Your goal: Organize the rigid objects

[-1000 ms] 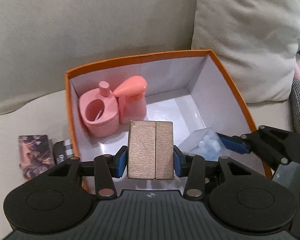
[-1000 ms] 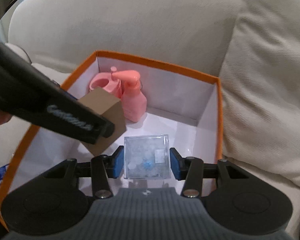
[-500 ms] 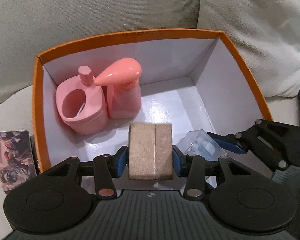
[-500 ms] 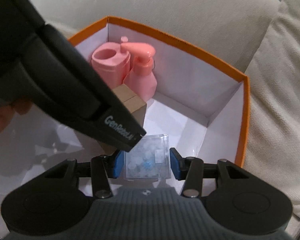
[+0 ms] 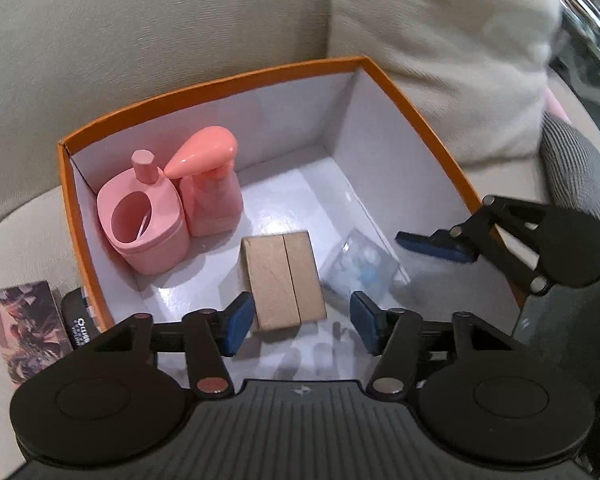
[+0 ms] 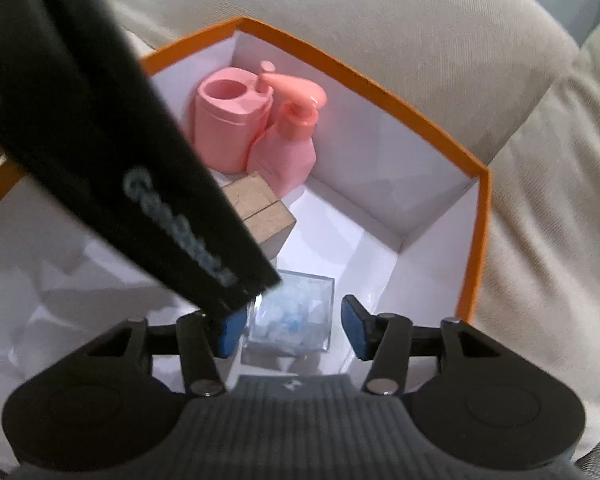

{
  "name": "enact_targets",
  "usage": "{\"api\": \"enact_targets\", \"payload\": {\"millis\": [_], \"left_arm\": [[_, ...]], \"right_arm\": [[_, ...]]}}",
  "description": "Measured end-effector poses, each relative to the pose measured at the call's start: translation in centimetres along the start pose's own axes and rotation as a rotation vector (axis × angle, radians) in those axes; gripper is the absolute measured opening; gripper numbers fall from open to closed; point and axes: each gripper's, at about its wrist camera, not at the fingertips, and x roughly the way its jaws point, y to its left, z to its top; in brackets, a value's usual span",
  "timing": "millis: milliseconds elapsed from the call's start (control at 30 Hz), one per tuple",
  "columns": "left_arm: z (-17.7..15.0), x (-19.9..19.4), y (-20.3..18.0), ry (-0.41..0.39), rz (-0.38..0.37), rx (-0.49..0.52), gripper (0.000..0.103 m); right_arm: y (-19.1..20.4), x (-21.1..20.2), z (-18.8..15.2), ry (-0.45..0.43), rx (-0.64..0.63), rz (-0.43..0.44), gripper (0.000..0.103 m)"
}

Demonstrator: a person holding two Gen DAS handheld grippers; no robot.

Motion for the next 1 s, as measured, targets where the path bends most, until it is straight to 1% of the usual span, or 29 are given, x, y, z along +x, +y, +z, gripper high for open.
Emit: {"api": "enact_targets", "payload": {"millis": [33,67,100,133,167,200,233,267,300,333,367,400,533,600,667,733,800,900,1000], "left_arm": [[-0.1,-0.1,-0.1,0.006,0.004,0.028,0.06],[-0.2,-0.2,-0.3,0.01,0.012,0.06,0.056],[-0.3,-0.2,-0.4,0.014,0.022,0.087,0.054],[-0.4,-0.1,-0.6,0.021,0.032,0.112,0.053],[-0.5,0.1,-0.8,0.028,0.045,0.138,0.051],[-0.6,0.3,-1.1,0.032,0.057,0.16,0.046],[-0.6,0.6,-1.2,0.035,0.068,0.175,0.044],[-0.8,0.9,-1.2,0.033,0.075,0.179,0.039],[-1.0,1.1,-1.1,0.027,0.077,0.18,0.036],[-1.1,1.2,-0.9,0.023,0.071,0.177,0.034],[-1.1,1.4,-0.7,0.016,0.059,0.172,0.031],[-1.1,1.4,-0.6,0.009,0.041,0.169,0.027],[-0.6,1.7,-0.7,-0.009,0.012,0.167,0.021],[-0.4,2.0,-0.8,-0.022,0.006,0.175,0.018],[0.2,2.2,-0.9,-0.034,0.011,0.185,0.017],[0.7,2.5,-0.9,-0.042,0.01,0.187,0.017],[1.3,2.7,-0.9,-0.051,0.016,0.184,0.016],[1.9,2.8,-0.6,-0.066,0.035,0.178,0.012],[2.4,2.9,-0.6,-0.081,0.052,0.16,0.011]], "right_arm": [[0.2,-0.5,-0.3,0.003,0.0,0.0,0.054],[0.4,-0.9,-0.6,0.006,0.005,0.009,0.049],[0.5,-1.4,-1.0,0.011,0.014,0.024,0.043],[0.7,-1.7,-1.2,0.022,0.026,0.043,0.033],[0.9,-1.9,-1.4,0.04,0.042,0.062,0.032],[1.1,-1.9,-1.5,0.057,0.055,0.076,0.031],[1.3,-1.7,-1.6,0.07,0.059,0.079,0.028],[1.3,-1.6,-1.8,0.078,0.056,0.078,0.023],[1.4,-1.4,-1.7,0.086,0.05,0.071,0.022],[1.5,-0.9,-1.5,0.096,0.044,0.06,0.02],[1.6,-0.5,-1.4,0.105,0.039,0.049,0.017],[1.7,-0.3,-1.2,0.109,0.035,0.042,0.017],[1.8,1.0,-0.4,0.119,0.005,-0.015,0.016],[1.3,2.0,-0.4,0.116,0.005,-0.013,0.014],[1.4,2.3,-0.3,0.112,0.009,-0.023,0.011],[1.7,2.5,-0.2,0.113,-0.001,-0.056,0.009],[2.4,2.3,-0.1,0.107,-0.037,-0.095,0.008],[2.7,3.0,0.2,0.123,-0.073,-0.143,0.008],[2.7,3.8,0.3,0.142,-0.083,-0.182,0.008]]}}
